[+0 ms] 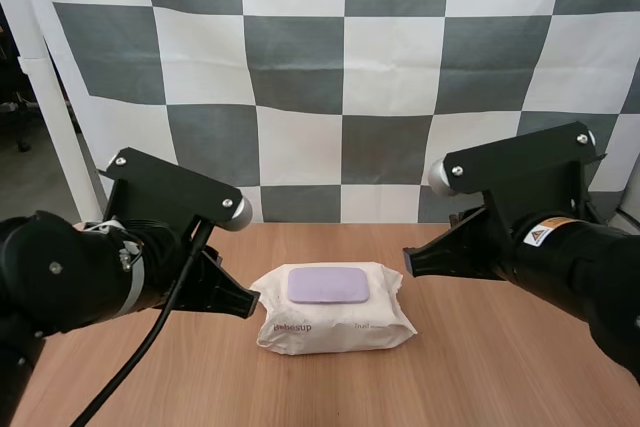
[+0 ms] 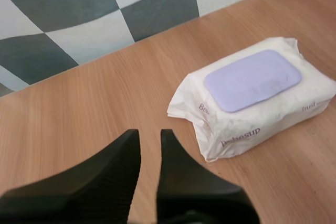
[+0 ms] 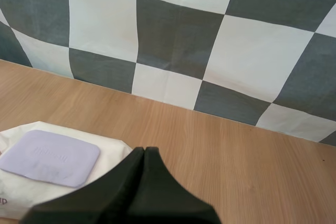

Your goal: Open the wet wipes lid

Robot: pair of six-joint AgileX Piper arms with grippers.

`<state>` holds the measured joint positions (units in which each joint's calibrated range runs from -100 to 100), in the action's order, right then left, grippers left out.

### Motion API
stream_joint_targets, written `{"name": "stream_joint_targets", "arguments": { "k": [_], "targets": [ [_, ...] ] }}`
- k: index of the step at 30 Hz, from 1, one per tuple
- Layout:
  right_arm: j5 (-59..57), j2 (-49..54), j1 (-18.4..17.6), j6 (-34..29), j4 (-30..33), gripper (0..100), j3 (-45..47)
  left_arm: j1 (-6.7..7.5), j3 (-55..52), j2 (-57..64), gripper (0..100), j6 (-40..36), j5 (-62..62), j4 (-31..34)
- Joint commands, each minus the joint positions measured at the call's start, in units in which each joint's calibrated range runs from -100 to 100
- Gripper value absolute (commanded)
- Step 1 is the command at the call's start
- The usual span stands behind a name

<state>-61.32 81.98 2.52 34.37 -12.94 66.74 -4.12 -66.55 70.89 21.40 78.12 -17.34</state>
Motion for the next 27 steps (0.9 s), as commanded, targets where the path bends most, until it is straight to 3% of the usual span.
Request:
{"name": "stream_joint_targets", "arguments": {
  "k": [1, 10, 12, 17, 19, 22, 27],
  "targets": [
    [0.0, -1.6, 0.0, 0.9, -0.1, 0, 0.0, -0.02, 0.0, -2.1, 40, 0.7, 0.8, 1.2],
    [0.0, -11.0, 0.0, 3.0, -0.5, 0, 0.0, -0.02, 0.0, -12.4, 98, 3.0, 2.3, 7.5],
    [0.0, -13.6, 0.0, 3.0, -0.5, 0, 0.0, -0.02, 0.0, -13.4, 100, 3.0, 1.1, 8.9],
    [0.3, -19.4, 0.0, 3.7, -0.5, 77, 0.0, -0.02, 0.0, -13.7, 100, 3.1, -6.6, 12.6],
    [0.4, -21.2, 0.0, 6.3, -0.5, 93, 0.0, -0.02, 0.0, -13.7, 100, 3.1, -8.0, 14.8],
    [0.9, -23.0, 0.0, 9.4, -1.6, 100, 0.0, -0.02, 0.0, -13.7, 100, 3.4, -7.3, 14.5],
    [0.7, -23.9, 0.0, 14.9, -4.6, 100, 0.0, -0.02, -1.5, -13.7, 100, 15.7, -5.9, 4.5]
  ]
}}
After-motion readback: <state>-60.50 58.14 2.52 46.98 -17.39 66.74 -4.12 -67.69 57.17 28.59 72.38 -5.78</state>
